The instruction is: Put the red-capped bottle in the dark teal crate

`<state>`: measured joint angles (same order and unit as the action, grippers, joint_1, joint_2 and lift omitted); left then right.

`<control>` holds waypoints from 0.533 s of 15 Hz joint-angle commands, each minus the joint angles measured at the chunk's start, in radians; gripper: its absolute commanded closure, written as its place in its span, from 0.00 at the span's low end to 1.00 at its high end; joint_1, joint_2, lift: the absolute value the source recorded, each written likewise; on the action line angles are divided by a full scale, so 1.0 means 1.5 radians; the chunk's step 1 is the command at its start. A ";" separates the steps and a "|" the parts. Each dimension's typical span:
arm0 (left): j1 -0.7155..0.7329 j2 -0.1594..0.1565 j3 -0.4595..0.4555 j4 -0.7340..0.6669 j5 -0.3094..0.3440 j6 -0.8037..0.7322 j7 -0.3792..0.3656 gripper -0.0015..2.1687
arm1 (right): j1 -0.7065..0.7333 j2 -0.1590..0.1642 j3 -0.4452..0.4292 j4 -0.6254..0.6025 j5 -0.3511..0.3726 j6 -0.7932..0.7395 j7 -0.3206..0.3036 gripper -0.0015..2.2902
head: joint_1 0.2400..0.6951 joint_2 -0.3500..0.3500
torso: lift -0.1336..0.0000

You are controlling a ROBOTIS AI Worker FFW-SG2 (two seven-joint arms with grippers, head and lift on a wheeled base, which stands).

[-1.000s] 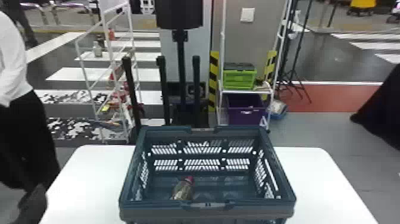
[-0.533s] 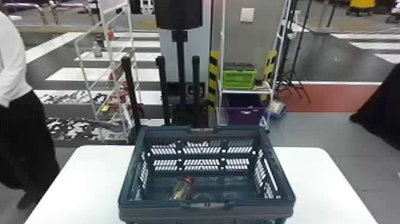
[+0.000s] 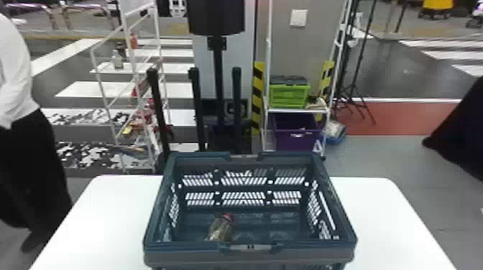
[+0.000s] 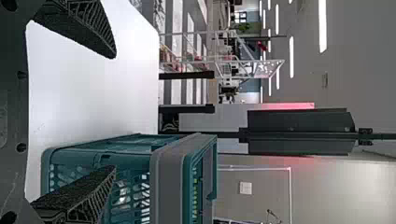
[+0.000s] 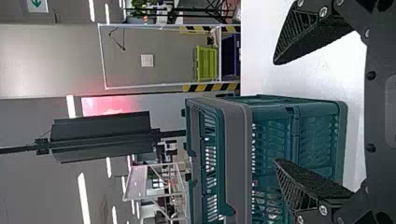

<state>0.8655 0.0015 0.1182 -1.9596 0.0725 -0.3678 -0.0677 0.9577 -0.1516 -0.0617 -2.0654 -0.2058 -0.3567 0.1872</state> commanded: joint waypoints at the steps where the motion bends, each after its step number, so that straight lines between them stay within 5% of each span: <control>1: 0.002 -0.003 -0.003 -0.003 -0.004 0.001 0.000 0.02 | -0.002 0.000 0.001 0.000 0.000 0.004 0.000 0.06 | 0.57 0.50 | 1.00; 8: 0.001 -0.003 -0.007 0.002 -0.002 -0.009 0.000 0.02 | -0.002 0.000 0.004 0.001 0.000 0.004 0.000 0.06 | 0.57 0.50 | 1.00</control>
<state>0.8665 0.0015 0.1075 -1.9590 0.0677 -0.3777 -0.0675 0.9552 -0.1518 -0.0566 -2.0632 -0.2055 -0.3495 0.1871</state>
